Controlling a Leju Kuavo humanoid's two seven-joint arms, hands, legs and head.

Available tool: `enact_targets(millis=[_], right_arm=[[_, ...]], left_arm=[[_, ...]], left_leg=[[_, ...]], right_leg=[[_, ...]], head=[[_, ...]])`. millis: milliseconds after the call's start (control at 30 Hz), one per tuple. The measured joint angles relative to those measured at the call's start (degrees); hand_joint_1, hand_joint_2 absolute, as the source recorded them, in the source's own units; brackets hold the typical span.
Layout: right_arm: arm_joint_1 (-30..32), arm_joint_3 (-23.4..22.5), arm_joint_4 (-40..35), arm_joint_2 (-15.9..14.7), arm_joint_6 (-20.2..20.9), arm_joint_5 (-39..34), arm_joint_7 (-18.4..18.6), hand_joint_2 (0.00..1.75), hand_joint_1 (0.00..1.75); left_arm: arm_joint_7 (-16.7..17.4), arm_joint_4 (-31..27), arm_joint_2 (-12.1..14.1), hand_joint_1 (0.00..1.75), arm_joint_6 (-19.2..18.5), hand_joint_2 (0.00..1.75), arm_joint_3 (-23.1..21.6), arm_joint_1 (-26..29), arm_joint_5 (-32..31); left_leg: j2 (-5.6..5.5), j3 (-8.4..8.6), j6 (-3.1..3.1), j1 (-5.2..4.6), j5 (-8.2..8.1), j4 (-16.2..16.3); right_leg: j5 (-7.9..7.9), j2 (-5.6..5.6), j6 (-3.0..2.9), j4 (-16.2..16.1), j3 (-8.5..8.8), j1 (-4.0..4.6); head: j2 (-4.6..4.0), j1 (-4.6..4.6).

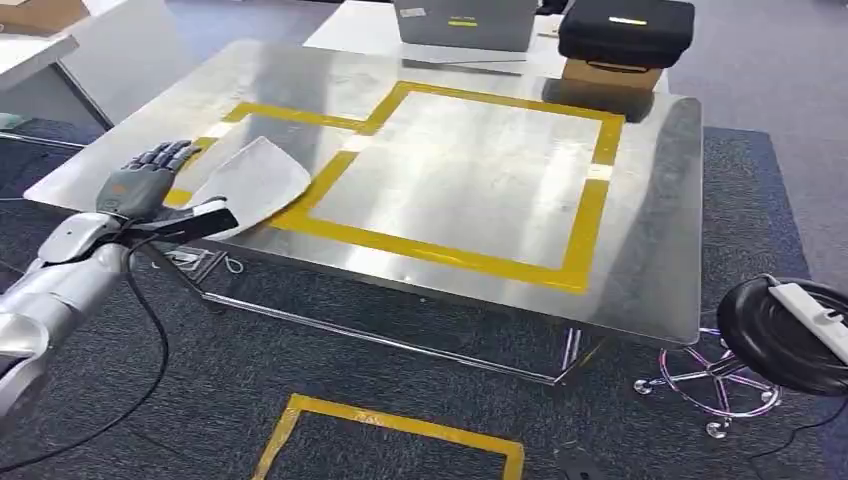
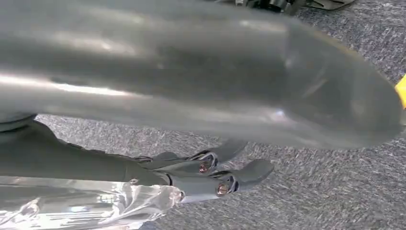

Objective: Take the parts from the cabinet and place them on the table.

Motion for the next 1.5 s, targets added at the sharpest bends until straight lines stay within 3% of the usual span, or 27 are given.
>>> enact_targets(millis=[200,267,333,400,467,500,533,567,600,633,667,700,833,867,900,967,1000,1033,1100,1167,1200,1267,1333,1367,1400,1467,1500], right_arm=[[0.0,0.0,0.0,0.0,0.0,0.0,-0.1,0.00,0.00],[0.0,0.0,0.0,0.0,0.0,0.0,-0.1,0.00,0.00],[0.0,0.0,0.0,0.0,0.0,0.0,-0.1,0.00,0.00],[0.0,0.0,0.0,0.0,0.0,0.0,-0.1,0.00,0.00],[0.0,0.0,0.0,0.0,0.0,0.0,-0.1,0.00,0.00],[0.1,0.0,0.0,0.0,0.0,0.0,-0.1,0.00,0.00],[0.2,0.0,0.0,0.0,0.0,0.0,-0.1,0.00,0.00],[0.2,0.0,0.0,0.0,0.0,0.0,-0.1,0.00,0.00],[0.1,0.0,0.0,0.0,0.1,0.0,-0.1,0.00,0.00],[0.1,0.0,0.0,0.0,0.1,0.0,-0.1,0.00,0.00],[0.0,0.0,0.0,0.0,0.1,0.0,-0.1,0.00,0.00],[-0.1,0.0,0.0,0.1,0.2,0.0,-0.1,0.00,0.00],[-0.1,0.0,0.0,0.1,0.2,0.0,-0.1,0.00,0.00],[-0.1,0.0,0.0,0.1,0.2,0.0,-0.1,0.00,0.00],[-0.1,0.0,0.0,0.1,0.2,0.0,-0.1,0.00,0.00],[-0.1,0.0,0.0,0.0,0.2,0.0,-0.1,0.00,0.00],[-0.1,0.0,0.0,0.0,0.2,0.0,-0.1,0.00,0.00],[-0.1,0.0,0.0,0.0,0.2,0.0,-0.1,0.00,0.00],[-0.1,0.0,0.0,0.0,0.2,0.0,-0.1,0.00,0.00],[-0.1,0.0,0.0,0.0,0.2,0.0,-0.1,0.00,0.00],[-0.1,0.0,0.0,0.0,0.2,0.0,-0.1,0.00,0.00],[-0.1,0.0,0.0,0.0,0.1,0.0,-0.1,0.00,0.00],[0.2,0.0,0.0,0.1,0.2,0.0,-0.1,0.00,0.00],[0.4,0.0,0.0,0.1,0.2,0.0,-0.1,0.00,0.00],[0.5,0.0,0.0,0.1,0.2,0.0,-0.1,0.00,0.00],[0.3,0.0,0.0,0.1,0.2,0.0,-0.1,0.00,0.00],[0.3,0.0,0.0,0.0,0.2,-0.1,-0.1,0.00,0.00]], left_arm=[[-0.4,-0.4,-0.1,0.00,-0.3,0.00,0.9,0.7,0.4],[-0.4,-0.5,-0.2,0.00,-0.4,0.00,1.1,0.7,0.9],[-0.4,-0.7,-0.1,0.00,-0.4,0.00,1.4,0.6,1.0],[-0.2,-1.0,-0.3,0.00,-0.4,0.00,1.4,0.5,1.0],[-0.2,-1.0,-0.4,0.00,-0.4,0.00,1.5,0.7,1.0],[-0.2,-1.0,-0.5,0.00,-0.4,0.00,1.5,0.7,1.0],[-0.2,-1.0,-0.6,0.00,-0.5,0.00,1.5,0.8,1.0],[-0.2,-1.0,-0.7,0.00,-0.5,0.00,1.5,0.9,1.0],[0.0,-1.0,-0.8,0.00,-0.6,0.00,1.5,0.9,0.9],[0.1,-1.0,-0.8,0.00,-0.6,0.00,1.5,0.9,0.9],[0.1,-1.0,-0.7,0.00,-0.6,0.00,1.5,0.8,0.8],[0.2,-1.1,-0.5,0.00,-0.5,0.00,1.6,0.8,0.7],[0.3,-1.2,-0.3,0.00,-0.5,0.00,1.7,0.7,0.7],[0.3,-1.2,-0.2,0.00,-0.5,0.00,1.7,0.7,0.7],[0.3,-1.2,-0.2,0.00,-0.5,0.00,1.7,0.7,0.7],[0.3,-1.2,-0.2,0.00,-0.5,0.00,1.7,0.6,0.7],[0.3,-1.2,-0.3,0.00,-0.5,0.00,1.7,0.7,0.5],[0.3,-1.2,-0.3,0.00,-0.5,0.00,1.7,0.9,0.5],[0.3,-1.2,-0.4,0.00,-0.5,0.00,1.7,1.0,0.5],[0.3,-1.2,-0.4,0.00,-0.4,0.00,1.7,0.9,0.5],[0.3,-1.4,-0.4,0.00,-0.4,0.00,1.7,0.8,0.5],[0.3,-1.5,-0.5,0.00,-0.4,0.00,1.7,0.8,0.3],[0.3,-1.5,-0.6,0.00,-0.5,0.00,1.7,0.9,0.2],[0.3,-1.5,-0.7,0.00,-0.5,0.00,1.7,0.6,0.2],[0.3,-1.5,-0.8,0.00,-0.5,0.00,1.7,0.5,0.2],[0.3,-1.5,-0.8,0.00,-0.5,0.00,1.7,0.6,0.1],[0.3,-1.5,-0.9,0.00,-0.5,0.00,1.7,0.6,0.1]], left_leg=[[0.00,0.00,0.00,0.00,0.00,0.0],[-0.02,-0.06,0.67,-0.24,-0.33,0.1],[0.07,0.31,1.14,0.11,0.67,-1.0],[0.36,0.59,1.32,0.35,1.22,-1.8],[0.51,0.47,1.28,0.32,1.24,-1.7],[0.61,0.40,1.21,0.34,1.28,-1.7],[0.61,0.29,1.05,0.41,1.39,-1.7],[0.61,0.19,0.84,0.53,1.52,-1.7],[0.61,0.05,0.56,0.77,1.67,-1.6],[0.60,-0.12,0.13,1.10,1.76,-1.4],[0.57,-0.26,-0.47,1.24,1.80,-1.1],[0.43,-0.54,-1.02,1.09,2.03,-1.1],[0.25,-0.86,-2.58,1.33,3.18,-1.2],[0.40,-1.31,-2.63,1.41,1.84,-0.7],[0.49,-2.28,-2.57,1.31,-1.04,1.7],[0.48,-5.51,-2.50,1.09,-7.46,11.4],[0.48,-6.54,-2.40,1.03,-9.15,15.2],[0.47,-6.66,-2.27,0.97,-9.48,17.0],[0.47,-3.82,-1.91,0.92,-7.10,14.4],[0.48,2.91,-1.40,0.87,-4.53,5.5],[0.45,6.06,-1.34,0.63,-5.24,1.6],[0.40,5.91,-1.14,0.18,-5.32,-0.1],[0.43,5.21,-0.08,-0.14,-4.28,-0.3],[0.60,4.74,0.44,0.05,-3.58,-0.4],[0.61,4.17,0.95,0.02,-3.04,-0.4],[0.66,2.98,1.27,-0.05,-2.00,-0.4],[0.68,2.21,1.34,-0.12,-1.40,-0.4]], right_leg=[[0.00,0.00,0.00,0.0,0.00,0.00],[0.20,0.02,0.52,-0.5,0.16,-0.35],[0.57,0.06,0.96,-0.6,0.24,-0.16],[-2.64,-0.23,1.24,2.5,-1.35,-0.12],[-7.34,-0.30,1.45,11.8,-5.08,-0.34],[-8.64,-0.31,1.61,15.7,-6.72,-0.37],[-8.50,-0.31,1.74,17.0,-7.24,-0.46],[-7.16,-0.33,1.91,15.7,-6.51,-0.61],[-4.77,-0.39,2.11,11.7,-4.38,-0.80],[-2.36,-0.48,2.38,6.2,-1.34,-1.05],[-1.47,-0.54,2.91,1.0,1.47,-1.47],[-1.59,0.20,2.33,1.0,2.00,-0.84],[-0.74,0.61,-0.47,1.4,0.49,-0.94],[-0.27,0.53,-1.17,1.4,0.11,-1.02],[0.23,0.51,-1.66,1.3,-0.37,-0.95],[1.19,0.50,-2.07,1.3,-1.65,-0.65],[1.64,0.50,-2.16,1.3,-2.25,-0.49],[2.16,0.49,-2.22,1.4,-2.91,-0.35],[3.10,0.50,-2.20,1.4,-4.08,-0.14],[4.00,0.55,-1.84,1.4,-4.91,-0.10],[4.31,0.62,-1.45,1.5,-5.39,0.14],[5.36,0.58,-0.76,1.3,-5.76,0.02],[6.47,0.55,0.11,0.6,-5.98,-0.36],[5.55,0.41,0.30,1.0,-6.42,-0.60],[2.65,0.01,0.53,2.8,-7.34,-0.53],[-3.86,-0.29,0.98,11.1,-9.51,-0.53],[-6.12,-0.30,1.06,15.8,-10.66,-0.52]], head=[[0.00,0.00],[0.00,-0.02],[0.00,-0.04],[0.00,0.20],[0.00,0.18],[0.00,0.17],[0.00,0.22],[0.00,0.15],[0.00,0.15],[0.00,0.18],[0.00,0.24],[0.00,0.24],[0.00,-0.24],[0.00,-0.33],[0.00,-0.33],[0.00,-0.50],[0.00,-0.46],[0.00,-0.50],[0.00,-0.50],[0.00,-0.50],[0.00,-0.55],[0.00,-0.53],[0.00,-0.50],[0.00,-0.52],[0.00,-0.24],[0.00,-0.11],[0.00,-0.09]])
